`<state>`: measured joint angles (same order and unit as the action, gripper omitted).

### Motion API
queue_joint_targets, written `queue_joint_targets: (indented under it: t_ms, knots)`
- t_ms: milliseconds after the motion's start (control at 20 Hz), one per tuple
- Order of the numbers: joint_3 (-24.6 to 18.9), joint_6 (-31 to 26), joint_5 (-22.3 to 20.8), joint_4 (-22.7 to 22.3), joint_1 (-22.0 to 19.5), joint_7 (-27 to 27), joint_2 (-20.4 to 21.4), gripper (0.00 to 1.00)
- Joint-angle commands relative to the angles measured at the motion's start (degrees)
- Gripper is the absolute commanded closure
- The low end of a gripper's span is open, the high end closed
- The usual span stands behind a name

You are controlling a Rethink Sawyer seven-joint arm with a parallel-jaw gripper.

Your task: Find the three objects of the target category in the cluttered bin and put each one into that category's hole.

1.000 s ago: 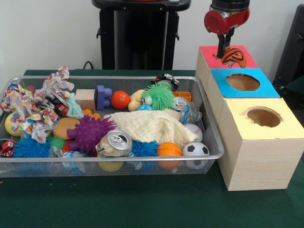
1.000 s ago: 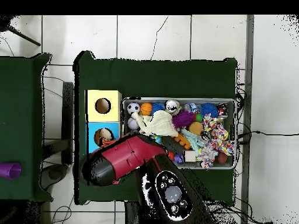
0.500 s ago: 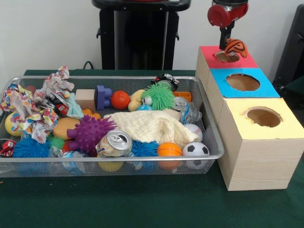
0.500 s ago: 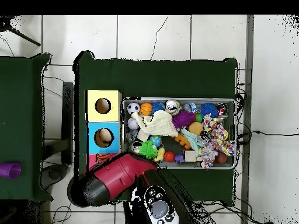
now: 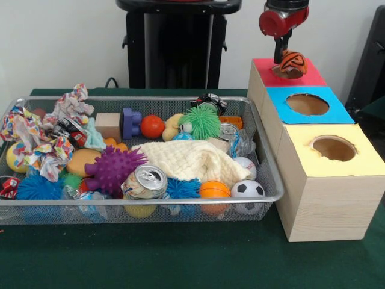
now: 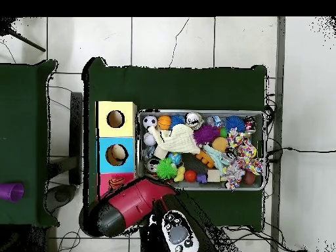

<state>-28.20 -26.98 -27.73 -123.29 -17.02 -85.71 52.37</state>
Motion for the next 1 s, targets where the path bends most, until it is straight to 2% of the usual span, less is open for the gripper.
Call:
queue_joint_targets:
  t_ms: [50,250,600,850,1000]
  knots:
    - [4.4,4.9,-5.0,5.3,0.8,-6.4,-7.0,1.0]
    - [6.0,7.0,-5.5,6.1,2.3,-7.2,-8.5,1.0]
    - [7.4,7.4,-5.2,6.4,3.6,-6.3,-8.4,1.0]
    - [6.8,5.8,-3.9,5.8,3.3,-5.0,-6.9,1.0]
    - [6.0,3.8,-2.7,4.5,2.7,-4.3,-4.4,1.0]
